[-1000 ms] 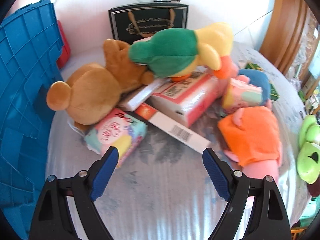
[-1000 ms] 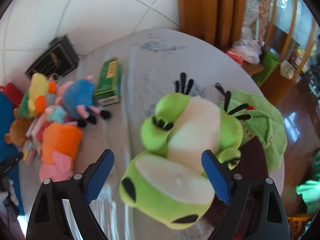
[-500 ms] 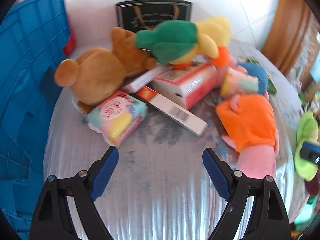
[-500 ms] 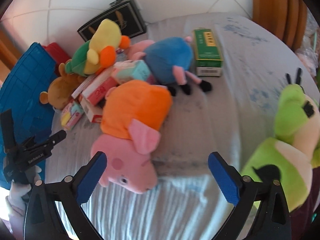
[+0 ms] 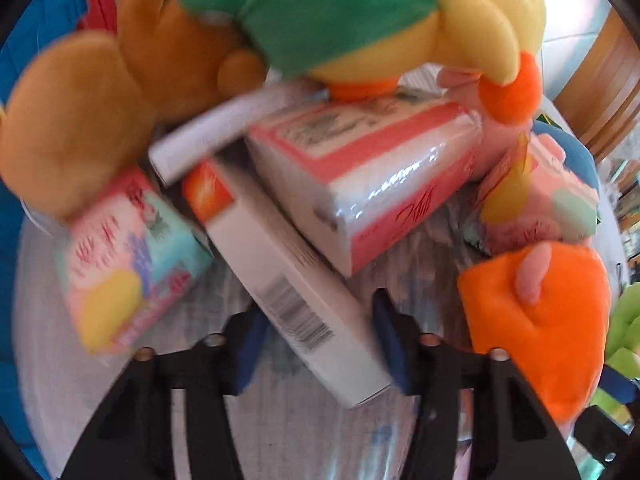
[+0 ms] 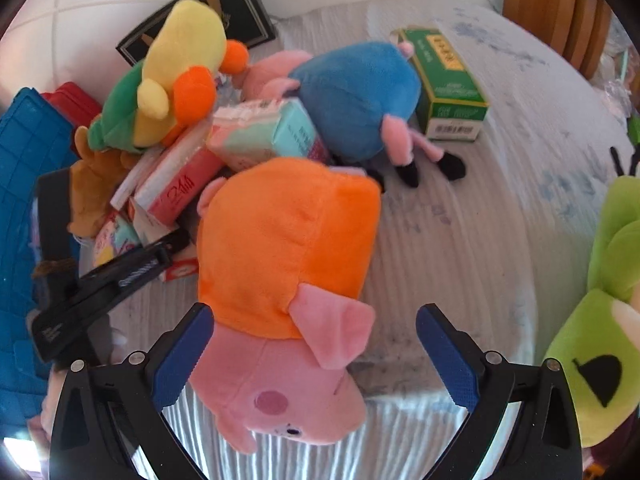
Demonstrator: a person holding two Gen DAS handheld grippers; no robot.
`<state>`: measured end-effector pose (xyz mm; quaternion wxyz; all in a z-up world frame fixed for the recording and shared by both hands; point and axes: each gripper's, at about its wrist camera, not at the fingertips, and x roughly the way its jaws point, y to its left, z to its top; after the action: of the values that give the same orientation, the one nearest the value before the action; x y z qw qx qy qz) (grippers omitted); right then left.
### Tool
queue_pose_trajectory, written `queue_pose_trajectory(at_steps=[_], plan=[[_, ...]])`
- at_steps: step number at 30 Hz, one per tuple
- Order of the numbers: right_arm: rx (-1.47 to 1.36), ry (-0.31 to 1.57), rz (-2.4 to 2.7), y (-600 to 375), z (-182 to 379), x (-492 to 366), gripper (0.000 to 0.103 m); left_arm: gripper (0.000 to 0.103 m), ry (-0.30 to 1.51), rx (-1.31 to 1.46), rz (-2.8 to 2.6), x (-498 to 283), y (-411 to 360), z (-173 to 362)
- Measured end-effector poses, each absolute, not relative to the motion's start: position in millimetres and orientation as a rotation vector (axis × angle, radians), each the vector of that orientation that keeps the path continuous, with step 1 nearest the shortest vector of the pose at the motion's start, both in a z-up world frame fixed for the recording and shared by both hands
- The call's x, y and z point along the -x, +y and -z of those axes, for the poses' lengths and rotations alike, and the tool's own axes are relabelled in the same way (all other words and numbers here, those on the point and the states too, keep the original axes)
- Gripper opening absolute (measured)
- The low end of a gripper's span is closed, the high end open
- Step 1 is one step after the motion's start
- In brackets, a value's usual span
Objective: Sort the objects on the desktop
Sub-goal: 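Grasp the white medicine box with the left tool while the right tool grasps the orange-hat pig plush, then carry both items over the blue crate and open both tools to drop them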
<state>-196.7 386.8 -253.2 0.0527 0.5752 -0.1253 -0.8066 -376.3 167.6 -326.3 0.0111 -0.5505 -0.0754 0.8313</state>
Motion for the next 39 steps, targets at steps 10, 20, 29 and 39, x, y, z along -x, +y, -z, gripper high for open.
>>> queue_pose_trajectory(at_steps=[10,20,29,39], plan=[[-1.814,-0.254,2.423,349.5,280.6,218.6,0.103,0.029,-0.049,1.674,-2.654,332.9,135.4,317.1],[-1.687,-0.181,2.517,350.1,264.4,207.3,0.081,0.022,0.032,1.556,-2.704,301.2,139.9,282.5],[-1.367,-0.191,2.641,338.3,176.7,173.4,0.081,0.022,0.079,1.237,-2.886,255.7,118.8,183.0],[-0.853,-0.111,2.731,284.0,44.2,140.4,0.081,0.022,0.108,0.823,-3.169,192.0,74.1,58.0]])
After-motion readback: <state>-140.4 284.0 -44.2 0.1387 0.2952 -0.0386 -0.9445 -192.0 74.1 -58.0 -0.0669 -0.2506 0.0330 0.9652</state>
